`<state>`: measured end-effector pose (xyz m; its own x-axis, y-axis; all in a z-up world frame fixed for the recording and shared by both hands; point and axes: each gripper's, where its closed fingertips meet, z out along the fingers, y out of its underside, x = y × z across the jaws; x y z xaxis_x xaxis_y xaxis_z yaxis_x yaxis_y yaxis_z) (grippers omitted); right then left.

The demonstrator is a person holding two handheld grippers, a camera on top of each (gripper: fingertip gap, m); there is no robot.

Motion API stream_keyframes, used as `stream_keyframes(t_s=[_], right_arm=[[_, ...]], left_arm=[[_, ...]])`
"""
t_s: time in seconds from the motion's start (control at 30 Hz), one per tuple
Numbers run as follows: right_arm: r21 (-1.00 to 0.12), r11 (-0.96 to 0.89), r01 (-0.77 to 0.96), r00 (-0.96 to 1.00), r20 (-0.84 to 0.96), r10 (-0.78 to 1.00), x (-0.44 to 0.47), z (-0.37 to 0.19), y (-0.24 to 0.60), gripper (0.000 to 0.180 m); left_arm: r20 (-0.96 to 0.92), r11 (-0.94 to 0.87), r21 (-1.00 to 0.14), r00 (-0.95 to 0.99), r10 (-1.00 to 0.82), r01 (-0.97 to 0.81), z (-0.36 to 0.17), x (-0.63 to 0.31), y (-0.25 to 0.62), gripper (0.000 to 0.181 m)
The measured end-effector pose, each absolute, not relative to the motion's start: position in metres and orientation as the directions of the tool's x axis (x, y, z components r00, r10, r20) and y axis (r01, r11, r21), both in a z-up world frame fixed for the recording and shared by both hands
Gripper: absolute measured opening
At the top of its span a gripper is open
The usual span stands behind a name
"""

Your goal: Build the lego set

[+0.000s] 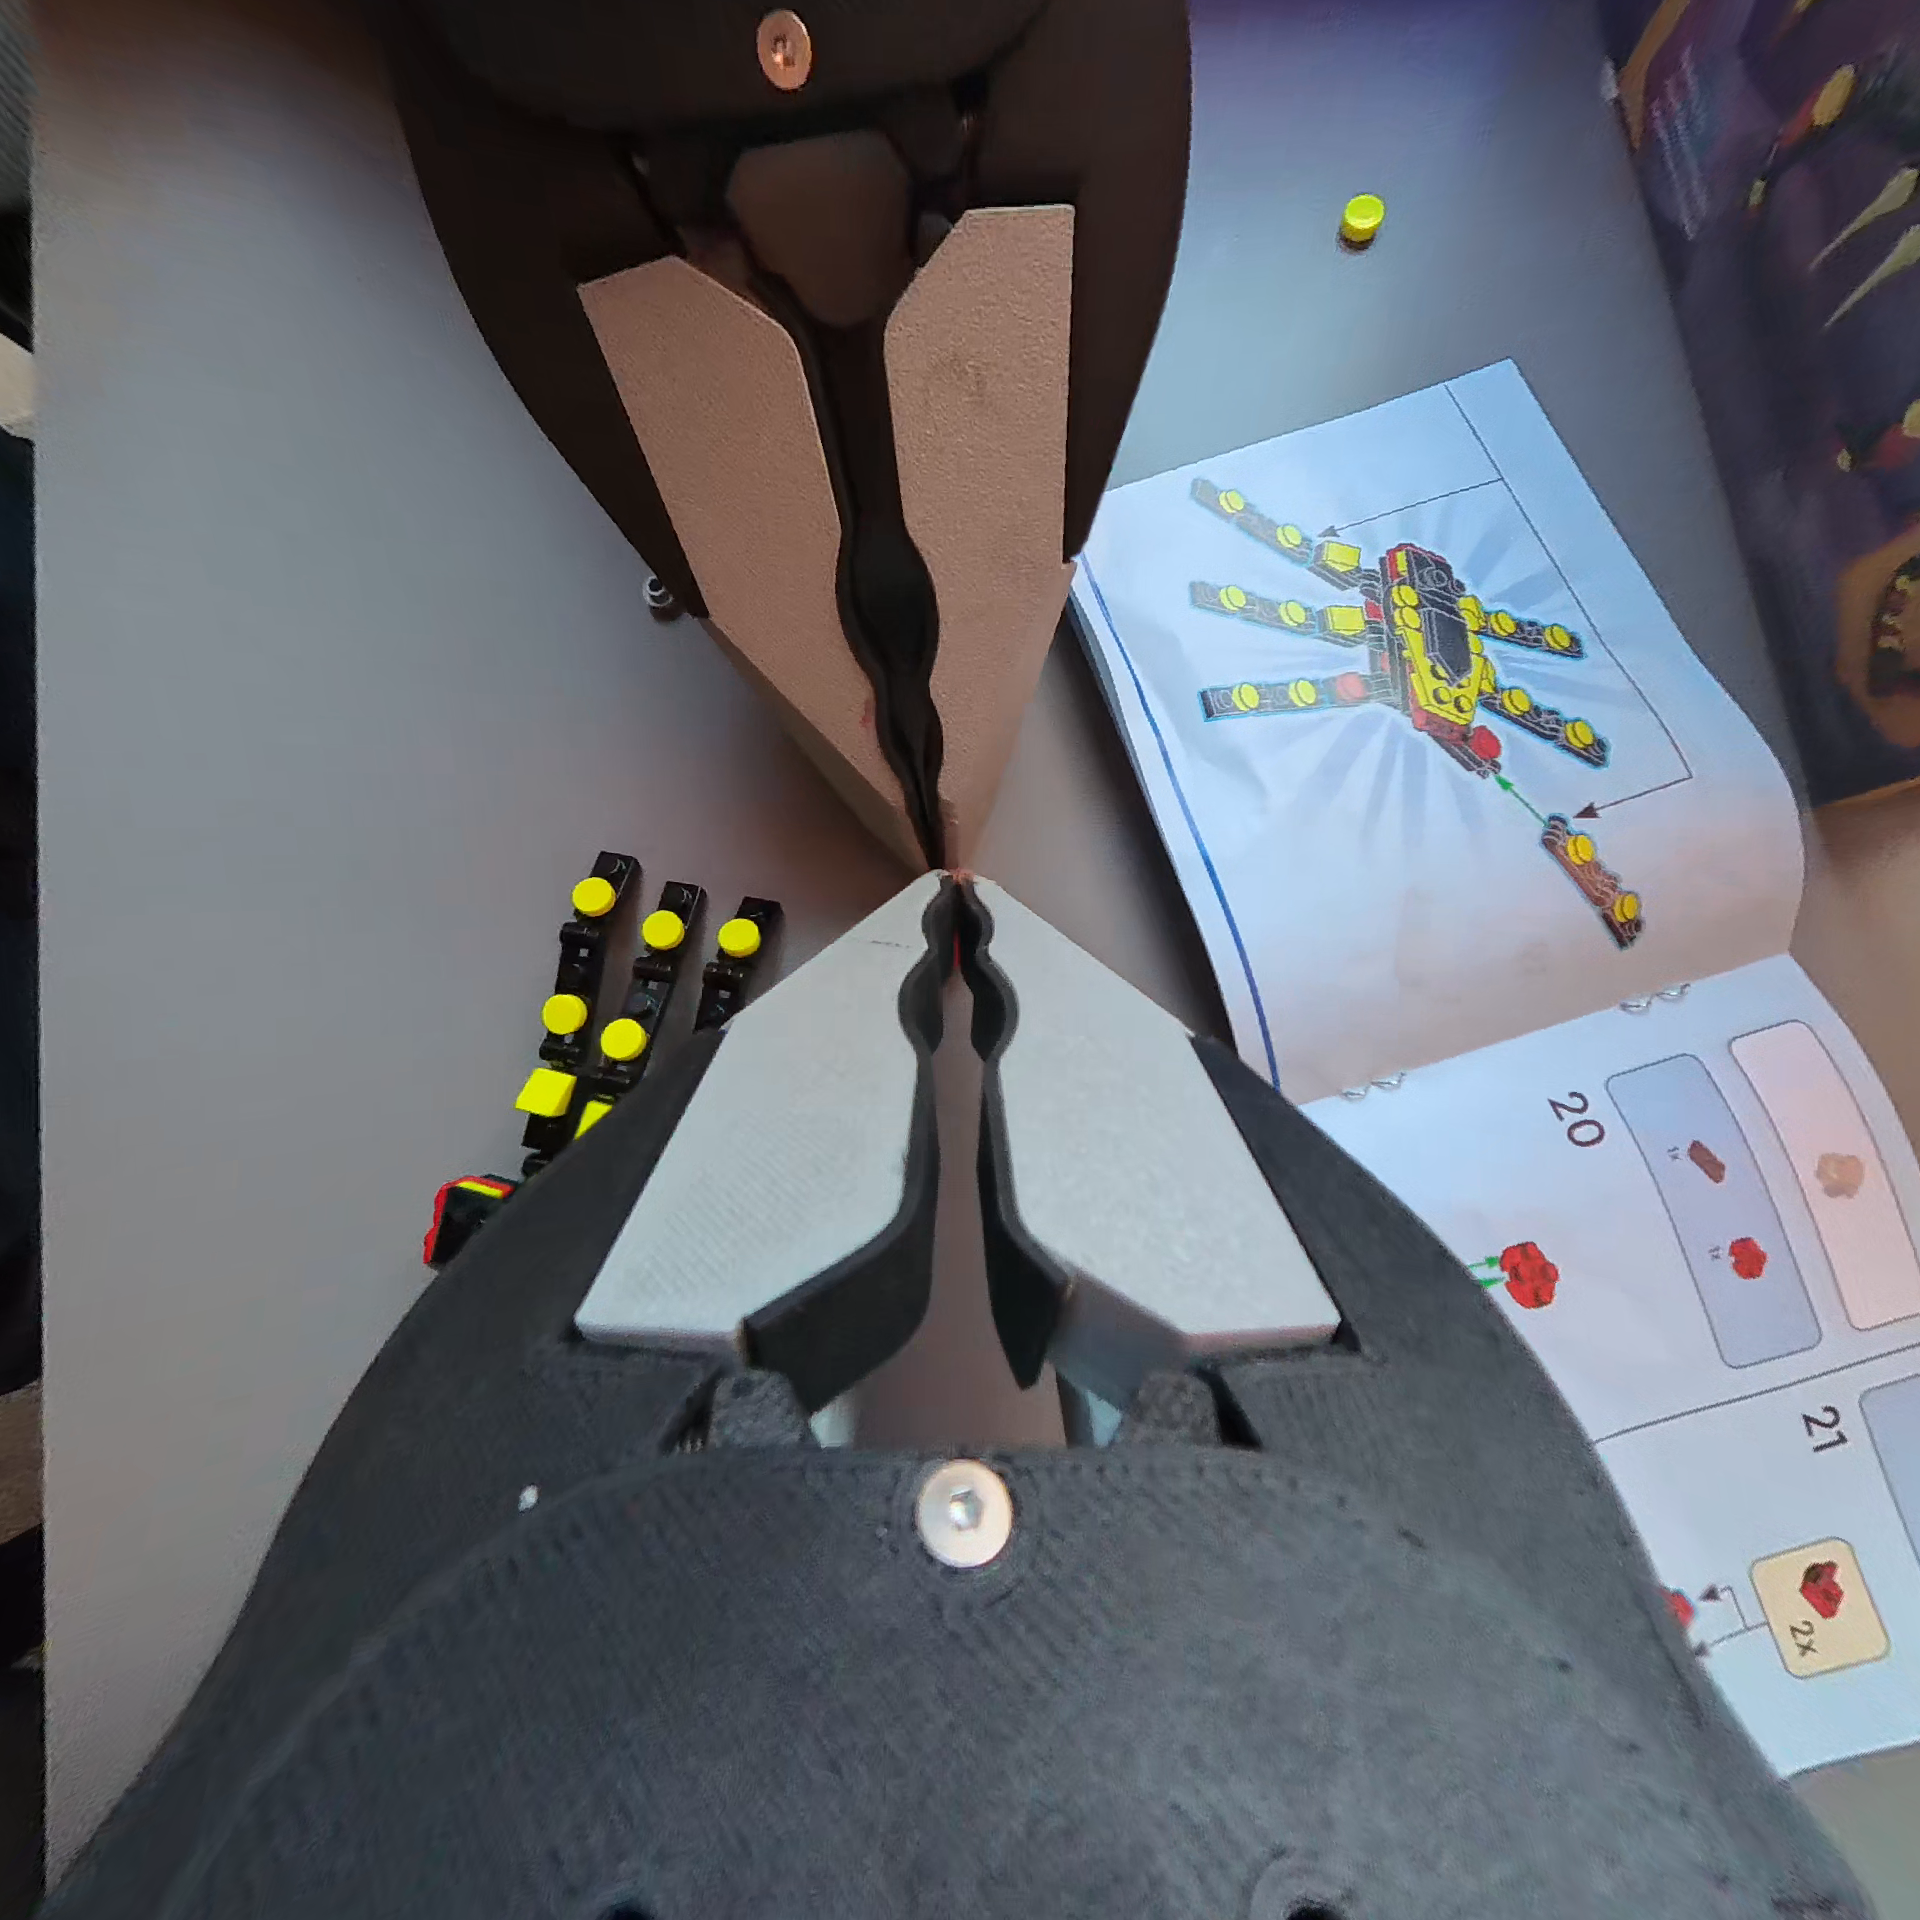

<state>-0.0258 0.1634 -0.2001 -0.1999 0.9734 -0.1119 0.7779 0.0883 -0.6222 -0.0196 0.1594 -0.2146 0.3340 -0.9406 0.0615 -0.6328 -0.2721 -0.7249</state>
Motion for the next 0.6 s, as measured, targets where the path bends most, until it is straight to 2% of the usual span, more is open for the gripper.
stream_keyframes(t_s=[0.1, 0.3, 0.4, 0.53, 0.6], right_arm=[[-0.654, 0.067, 0.754, -0.207, -0.140, 0.968, -0.026, -0.192, 0.162, 0.000], [-0.599, 0.100, 0.795, -0.207, -0.113, 0.972, -0.023, -0.206, 0.164, 0.000], [-0.638, 0.101, 0.764, -0.218, -0.109, 0.970, -0.026, -0.196, 0.161, 0.000], [-0.590, 0.120, 0.798, -0.214, -0.092, 0.972, -0.023, -0.208, 0.163, 0.000], [-0.626, 0.114, 0.771, -0.217, -0.089, 0.972, -0.025, -0.200, 0.163, 0.000]], left_arm=[[0.062, -0.273, -0.725, 0.334, -0.941, -0.633, -0.215, -0.020, 0.159, 0.000], [0.058, -0.269, -0.725, 0.334, -0.941, -0.634, -0.215, -0.020, 0.159, 0.000], [0.058, -0.269, -0.725, 0.334, -0.941, -0.634, -0.215, -0.020, 0.159, 0.000], [0.058, -0.270, -0.725, 0.335, -0.940, -0.634, -0.215, -0.020, 0.159, 0.000], [0.053, -0.267, -0.725, 0.335, -0.941, -0.635, -0.215, -0.020, 0.159, 0.000]])
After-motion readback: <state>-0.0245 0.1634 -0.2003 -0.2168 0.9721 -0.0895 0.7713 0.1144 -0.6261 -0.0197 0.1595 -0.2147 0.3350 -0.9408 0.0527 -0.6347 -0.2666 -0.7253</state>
